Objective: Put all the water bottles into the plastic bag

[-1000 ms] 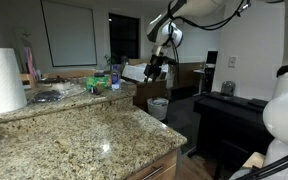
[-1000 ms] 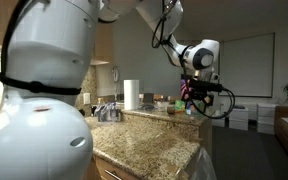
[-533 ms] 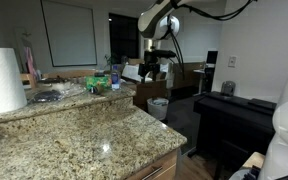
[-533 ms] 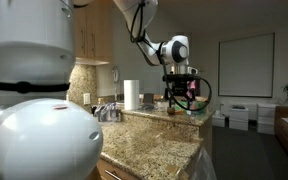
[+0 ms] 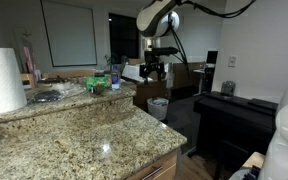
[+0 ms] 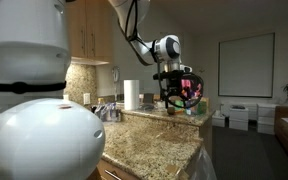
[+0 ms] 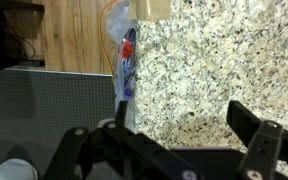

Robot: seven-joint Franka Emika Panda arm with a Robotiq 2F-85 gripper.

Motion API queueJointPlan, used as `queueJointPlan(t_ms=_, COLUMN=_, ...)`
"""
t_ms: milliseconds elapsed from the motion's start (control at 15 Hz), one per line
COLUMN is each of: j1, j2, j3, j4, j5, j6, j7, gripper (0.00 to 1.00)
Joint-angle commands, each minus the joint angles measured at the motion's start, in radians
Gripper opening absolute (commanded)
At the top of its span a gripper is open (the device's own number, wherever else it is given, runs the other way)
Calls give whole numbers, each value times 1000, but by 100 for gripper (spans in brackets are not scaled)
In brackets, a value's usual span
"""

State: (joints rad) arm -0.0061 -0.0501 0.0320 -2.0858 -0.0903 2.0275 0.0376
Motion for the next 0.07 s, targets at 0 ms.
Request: queueJointPlan(t_ms=0, j1=7, j2=0, j3=-6, j4=2, j5=0, j6=-2, j7=0, gripper=100)
